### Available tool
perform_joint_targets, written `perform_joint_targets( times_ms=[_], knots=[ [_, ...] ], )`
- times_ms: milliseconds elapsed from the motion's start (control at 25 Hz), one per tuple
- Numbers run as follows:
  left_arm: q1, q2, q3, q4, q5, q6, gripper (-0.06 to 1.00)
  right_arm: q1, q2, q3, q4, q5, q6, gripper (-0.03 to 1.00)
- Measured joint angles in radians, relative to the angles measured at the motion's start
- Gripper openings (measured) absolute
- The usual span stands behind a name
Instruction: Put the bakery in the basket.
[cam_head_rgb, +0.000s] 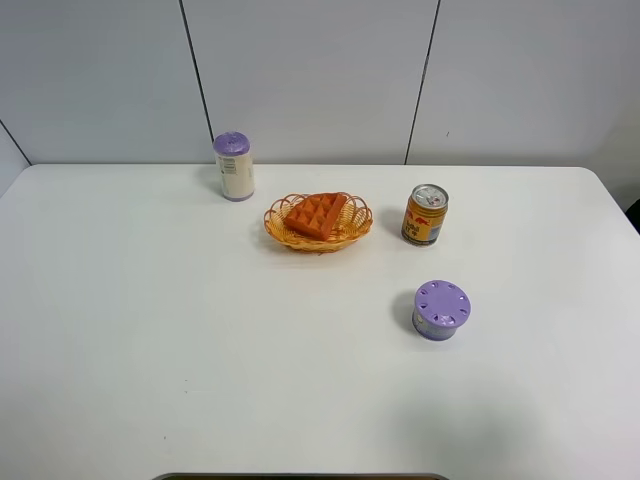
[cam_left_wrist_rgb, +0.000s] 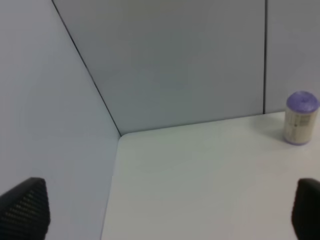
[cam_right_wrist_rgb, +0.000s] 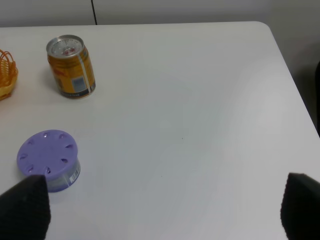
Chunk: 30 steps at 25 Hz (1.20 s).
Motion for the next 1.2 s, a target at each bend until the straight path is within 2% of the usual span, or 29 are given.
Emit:
perform_joint_targets(
  times_ms=[480,840,1000,1200],
  knots=[
    [0.000,-0.304,0.445,-0.055,-0.003,-0.160,0.99,0.000,0.000,0.000,0.000,0.000,0.000,0.91],
    [0.000,-0.563,0.779,-0.084,-0.161,-0.203,0.99,0.000,0.000,0.000,0.000,0.000,0.000,0.91],
    [0.000,-0.614,0.880,-0.086,-0.171,-0.205,0.99,0.000,0.000,0.000,0.000,0.000,0.000,0.91],
    [0.000,-0.615,0.944,-0.112,-0.176,-0.206,0.99,0.000,0.000,0.000,0.000,0.000,0.000,0.91]
  ],
)
